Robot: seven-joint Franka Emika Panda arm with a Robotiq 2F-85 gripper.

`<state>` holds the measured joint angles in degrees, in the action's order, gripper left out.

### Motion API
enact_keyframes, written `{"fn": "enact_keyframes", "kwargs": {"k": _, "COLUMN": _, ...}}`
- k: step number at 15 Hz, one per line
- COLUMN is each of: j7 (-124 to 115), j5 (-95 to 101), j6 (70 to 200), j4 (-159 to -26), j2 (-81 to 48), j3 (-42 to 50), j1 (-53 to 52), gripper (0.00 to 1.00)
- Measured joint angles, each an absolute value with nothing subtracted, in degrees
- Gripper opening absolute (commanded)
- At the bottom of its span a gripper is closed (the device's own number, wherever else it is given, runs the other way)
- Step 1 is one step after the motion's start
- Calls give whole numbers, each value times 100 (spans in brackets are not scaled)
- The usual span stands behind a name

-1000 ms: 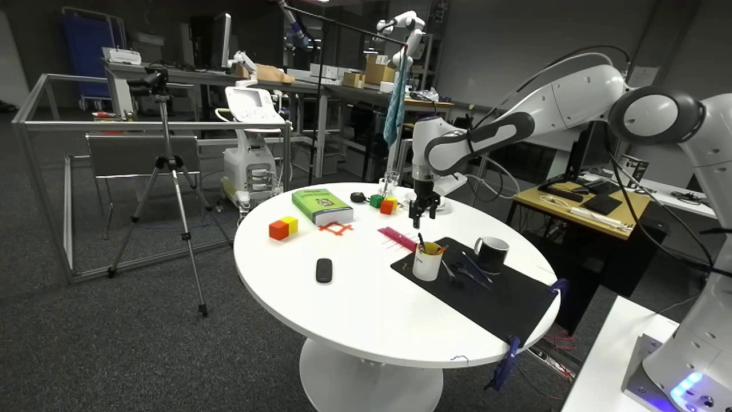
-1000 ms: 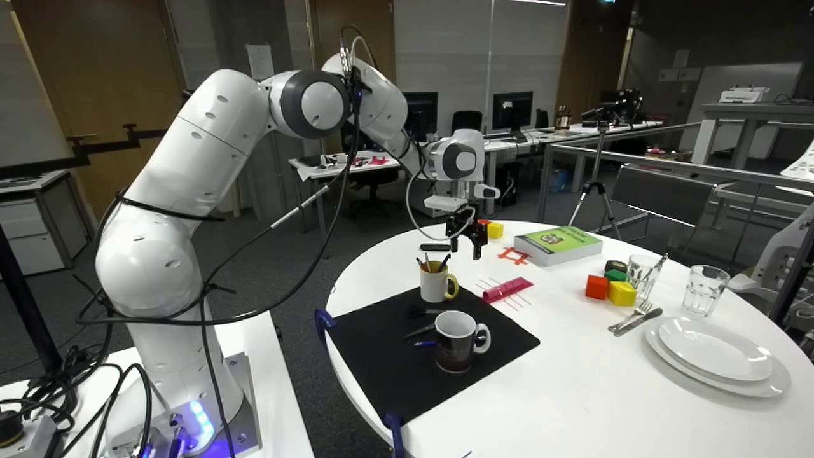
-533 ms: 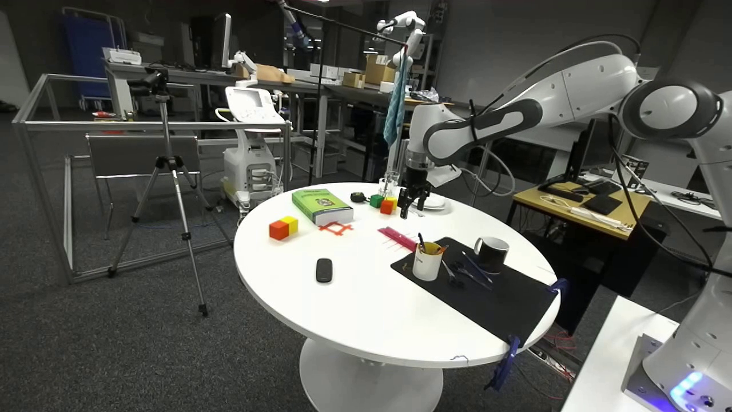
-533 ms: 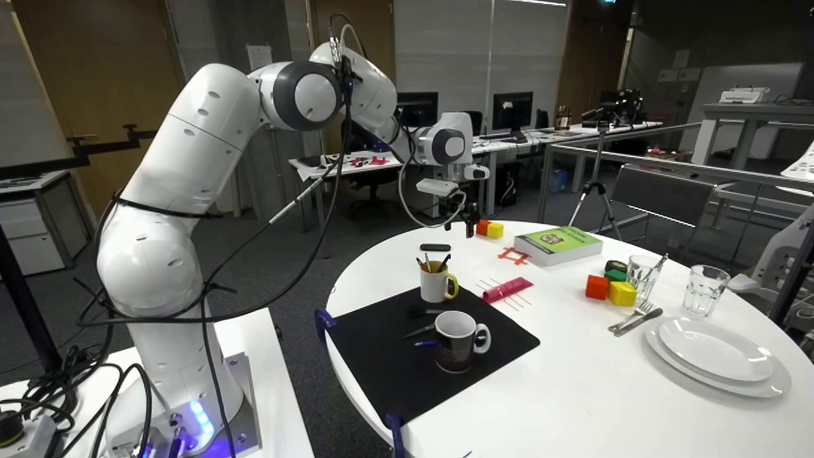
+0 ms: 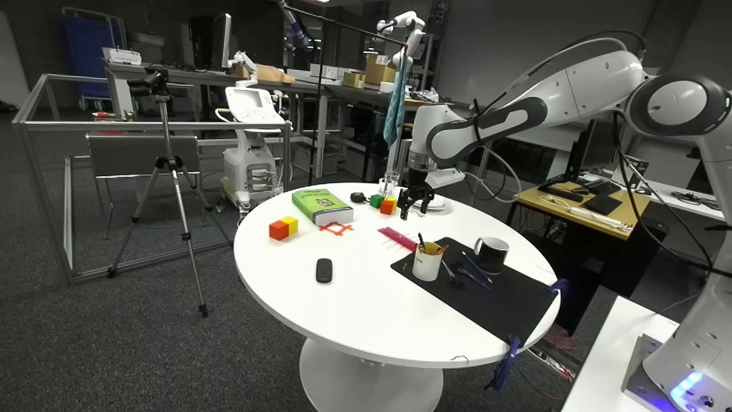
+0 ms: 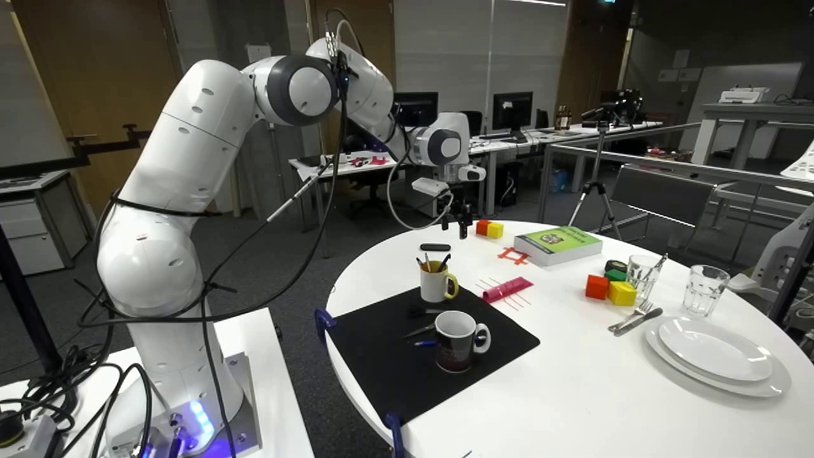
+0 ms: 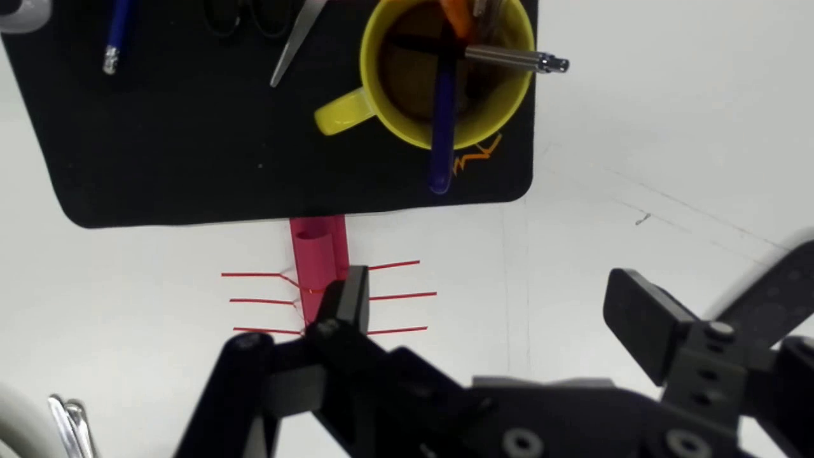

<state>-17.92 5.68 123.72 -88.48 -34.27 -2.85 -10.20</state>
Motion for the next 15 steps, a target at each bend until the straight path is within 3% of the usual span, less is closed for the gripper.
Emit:
{"fn": "enact_keyframes", "kwargs": {"k": 8, "j7": -3322, "j5": 259, "j6": 14328, "j4": -9764, "j2": -3326, "j3": 33, "j1": -1239, "gripper": 100}}
{"fn": "enact_keyframes", "kwargs": {"k": 15, "j7": -3444, "j5": 466, "j6": 14730, "j4": -9842, "j2": -3374, "j3": 348, "j1": -1465, "gripper": 100}}
